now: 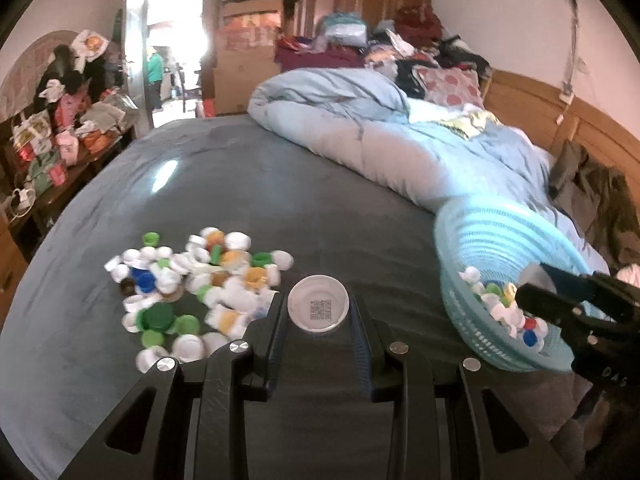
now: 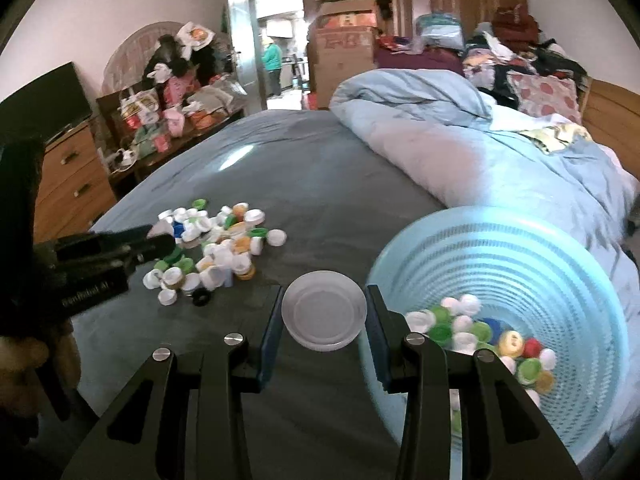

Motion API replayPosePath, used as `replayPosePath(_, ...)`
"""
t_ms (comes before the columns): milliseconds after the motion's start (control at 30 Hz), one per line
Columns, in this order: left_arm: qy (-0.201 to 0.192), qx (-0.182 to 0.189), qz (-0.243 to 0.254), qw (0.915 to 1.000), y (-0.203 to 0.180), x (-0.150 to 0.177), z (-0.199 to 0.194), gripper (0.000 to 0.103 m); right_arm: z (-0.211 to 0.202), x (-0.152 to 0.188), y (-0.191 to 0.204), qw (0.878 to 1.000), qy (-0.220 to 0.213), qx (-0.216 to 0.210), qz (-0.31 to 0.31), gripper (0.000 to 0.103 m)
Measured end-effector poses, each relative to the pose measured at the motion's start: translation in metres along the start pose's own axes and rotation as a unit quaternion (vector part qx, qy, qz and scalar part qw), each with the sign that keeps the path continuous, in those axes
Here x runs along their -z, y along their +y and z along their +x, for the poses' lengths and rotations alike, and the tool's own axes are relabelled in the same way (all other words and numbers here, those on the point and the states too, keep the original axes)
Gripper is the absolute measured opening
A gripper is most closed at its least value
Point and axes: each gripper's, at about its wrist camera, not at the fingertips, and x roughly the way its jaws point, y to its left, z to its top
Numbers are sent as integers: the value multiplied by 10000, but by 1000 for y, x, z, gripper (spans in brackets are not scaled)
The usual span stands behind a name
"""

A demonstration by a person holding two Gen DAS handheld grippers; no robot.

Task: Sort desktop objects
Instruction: 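Carry both held caps over the light-blue basket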

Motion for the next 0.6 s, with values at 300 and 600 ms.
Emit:
replayPosePath(300, 235, 79, 322, 9992, -53, -9, 22, 33, -20, -1, -34, 9993, -99, 296, 181, 35)
replayPosePath(600, 393, 147, 665, 9969, -100, -22, 41, 33, -33, -1, -64, 9980, -131, 533, 326, 35)
